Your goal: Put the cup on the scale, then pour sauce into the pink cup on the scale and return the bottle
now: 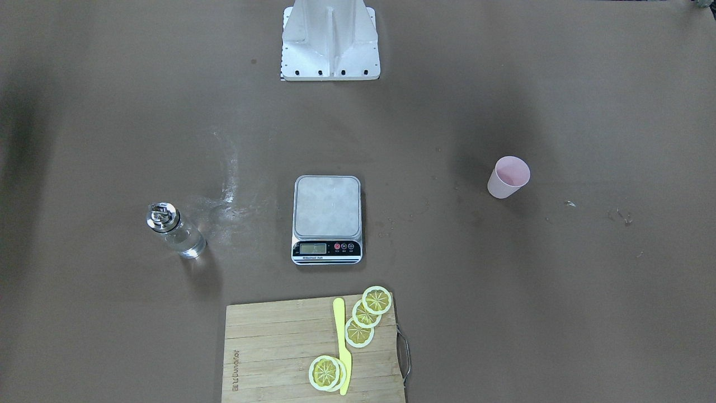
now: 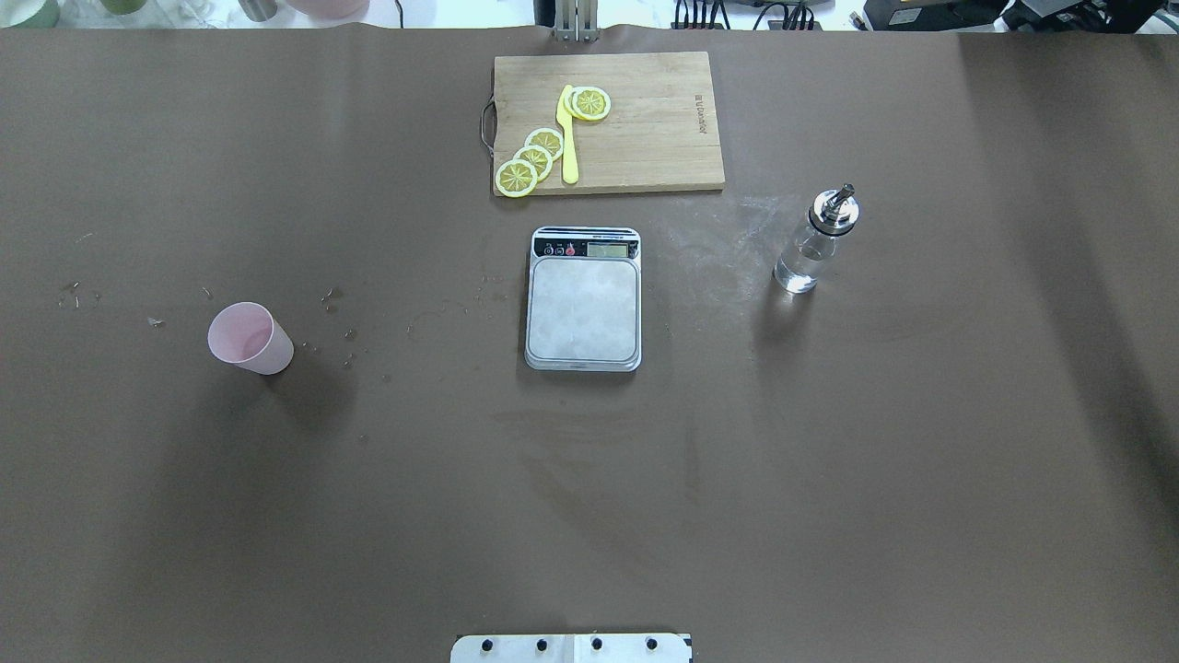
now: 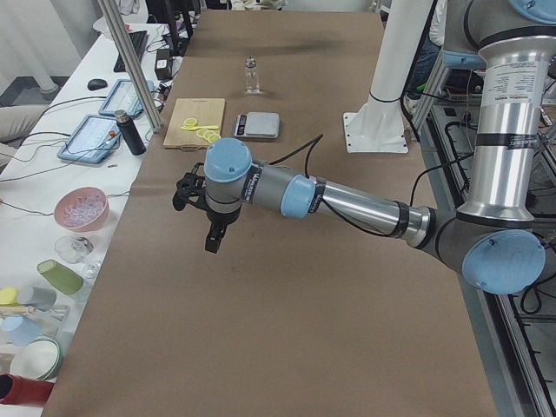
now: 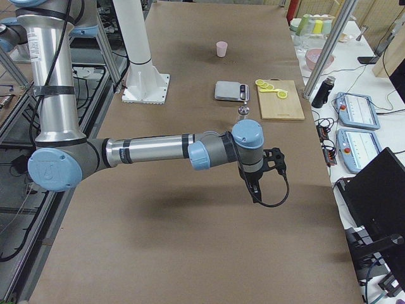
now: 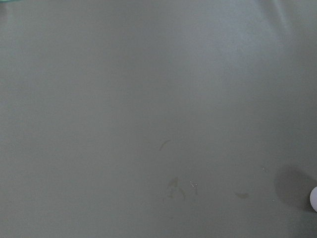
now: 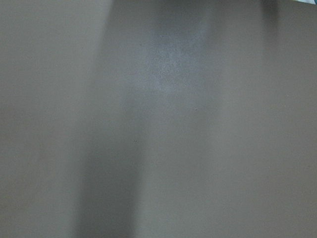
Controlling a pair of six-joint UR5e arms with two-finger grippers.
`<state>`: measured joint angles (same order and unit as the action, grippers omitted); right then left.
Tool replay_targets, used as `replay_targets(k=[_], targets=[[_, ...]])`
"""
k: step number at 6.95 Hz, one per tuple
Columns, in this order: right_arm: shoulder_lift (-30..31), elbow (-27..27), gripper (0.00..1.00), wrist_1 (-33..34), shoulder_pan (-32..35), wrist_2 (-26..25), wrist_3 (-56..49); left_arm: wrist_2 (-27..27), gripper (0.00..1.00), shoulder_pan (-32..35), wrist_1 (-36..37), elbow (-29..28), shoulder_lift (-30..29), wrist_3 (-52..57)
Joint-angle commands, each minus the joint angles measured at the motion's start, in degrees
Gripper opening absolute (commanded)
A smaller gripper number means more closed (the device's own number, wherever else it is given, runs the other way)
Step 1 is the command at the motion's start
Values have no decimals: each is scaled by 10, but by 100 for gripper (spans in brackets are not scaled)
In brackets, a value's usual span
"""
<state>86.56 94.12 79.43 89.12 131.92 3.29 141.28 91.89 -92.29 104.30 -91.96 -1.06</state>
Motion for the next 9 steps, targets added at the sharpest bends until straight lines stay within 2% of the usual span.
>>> replay_targets(k=[1, 2, 3, 4, 7, 9], targets=[[4, 0, 100, 0, 1, 20, -3, 2, 98, -2, -1, 6, 0, -13], [5, -2, 100, 0, 0, 21, -6, 0, 98, -23, -7, 6, -35, -71], [4, -4, 100, 0, 0, 21, -7, -8, 98, -83, -6, 5, -57, -128], [2, -6, 100, 1, -1, 21, -7, -43, 98, -141, -5, 2, -87, -194], [-1, -6, 100, 9, -6, 20, -7, -55, 97, -231, -5, -24, -138, -235], [5, -5, 100, 8, -9, 19, -7, -99, 97, -298, -12, -29, -148, -271]])
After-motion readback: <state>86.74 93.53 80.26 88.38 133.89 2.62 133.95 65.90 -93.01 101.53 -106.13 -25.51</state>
